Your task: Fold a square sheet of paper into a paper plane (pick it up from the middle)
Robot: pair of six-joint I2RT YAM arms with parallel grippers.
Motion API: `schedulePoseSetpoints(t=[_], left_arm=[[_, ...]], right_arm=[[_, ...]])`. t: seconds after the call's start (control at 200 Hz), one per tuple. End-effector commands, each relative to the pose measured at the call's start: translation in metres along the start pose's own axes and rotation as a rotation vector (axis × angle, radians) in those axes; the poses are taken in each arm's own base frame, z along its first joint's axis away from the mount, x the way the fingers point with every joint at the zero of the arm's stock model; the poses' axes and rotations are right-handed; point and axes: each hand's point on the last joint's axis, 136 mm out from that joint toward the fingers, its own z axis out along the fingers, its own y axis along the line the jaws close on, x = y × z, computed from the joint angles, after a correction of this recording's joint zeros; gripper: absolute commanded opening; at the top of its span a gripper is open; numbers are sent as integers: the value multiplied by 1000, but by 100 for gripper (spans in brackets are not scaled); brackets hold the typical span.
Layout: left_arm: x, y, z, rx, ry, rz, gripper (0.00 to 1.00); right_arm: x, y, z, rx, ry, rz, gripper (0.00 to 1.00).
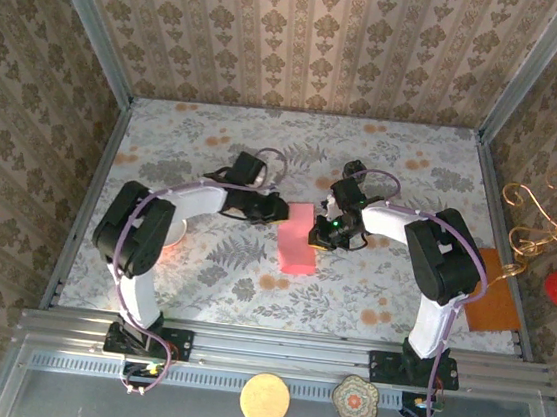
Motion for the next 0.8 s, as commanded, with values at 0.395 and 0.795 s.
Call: schedulePoseSetpoints(t=[0.395, 0.795], left_arm=[[-20, 57, 29, -66, 30, -105, 18], [-67, 83, -15, -115, -62, -130, 18]], right_arm=[[54, -94, 25, 344, 152, 90, 12], [54, -94, 25, 344, 147, 87, 13]])
